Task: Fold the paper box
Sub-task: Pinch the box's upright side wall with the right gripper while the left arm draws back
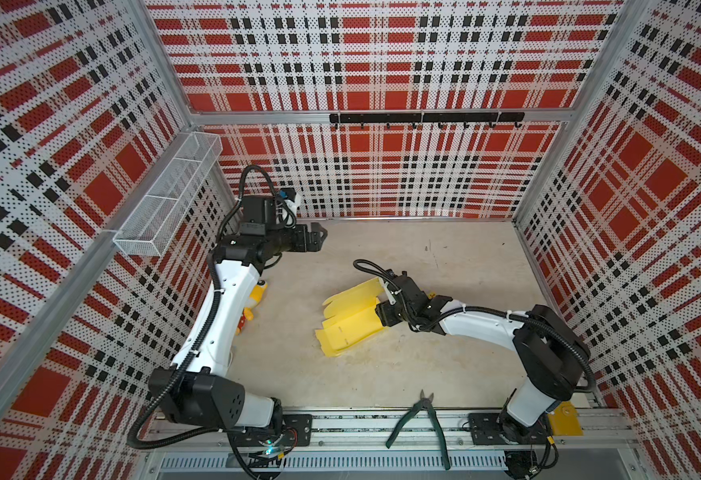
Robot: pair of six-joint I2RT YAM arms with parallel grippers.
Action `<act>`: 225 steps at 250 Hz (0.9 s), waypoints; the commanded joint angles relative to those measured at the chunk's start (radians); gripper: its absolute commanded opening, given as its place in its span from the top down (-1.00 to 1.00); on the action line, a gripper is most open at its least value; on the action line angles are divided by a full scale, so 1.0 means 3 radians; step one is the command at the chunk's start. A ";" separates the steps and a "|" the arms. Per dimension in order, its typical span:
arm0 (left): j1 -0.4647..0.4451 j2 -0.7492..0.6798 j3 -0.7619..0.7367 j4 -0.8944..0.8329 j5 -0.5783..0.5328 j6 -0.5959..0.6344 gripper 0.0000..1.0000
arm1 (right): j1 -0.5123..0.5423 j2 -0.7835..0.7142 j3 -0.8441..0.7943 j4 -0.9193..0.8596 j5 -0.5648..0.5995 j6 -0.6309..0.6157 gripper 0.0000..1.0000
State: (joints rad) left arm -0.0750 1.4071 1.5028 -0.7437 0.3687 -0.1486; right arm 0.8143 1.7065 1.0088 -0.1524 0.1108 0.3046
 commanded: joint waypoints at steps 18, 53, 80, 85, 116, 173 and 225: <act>0.0356 -0.0237 -0.0498 0.0566 0.0615 -0.0717 -0.93 | 0.0005 0.0188 0.0106 0.0092 0.0106 -0.0114 -0.30; 0.0592 -0.0247 -0.0788 0.0648 0.0364 -0.1047 -0.83 | 0.0005 0.0289 0.0078 0.0170 0.0194 -0.0059 -0.23; 0.0649 -0.0230 -0.0883 0.0655 0.0250 -0.1085 -0.79 | 0.0006 0.0361 0.0031 0.0334 0.0152 -0.0016 -0.16; 0.0658 -0.0218 -0.0901 0.0669 0.0237 -0.1100 -0.79 | 0.0006 0.0378 0.0027 0.0363 0.0143 -0.0009 -0.15; 0.0702 -0.0213 -0.0975 0.0719 0.0217 -0.1200 -0.76 | 0.0004 0.0489 0.0087 0.0375 0.0167 0.0021 -0.08; 0.0696 -0.0223 -0.1077 0.0743 -0.0002 -0.1220 -0.74 | 0.0006 0.0610 0.0117 0.0419 0.0167 0.0029 0.08; 0.0697 -0.0202 -0.1108 0.0804 0.0034 -0.1261 -0.74 | -0.0012 0.0646 0.0076 0.0508 0.0219 -0.0016 0.42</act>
State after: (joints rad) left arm 0.1295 1.3548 1.1831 -0.5377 0.3973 -0.4988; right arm 0.8139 1.8748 1.0214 -0.0433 0.1566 0.3019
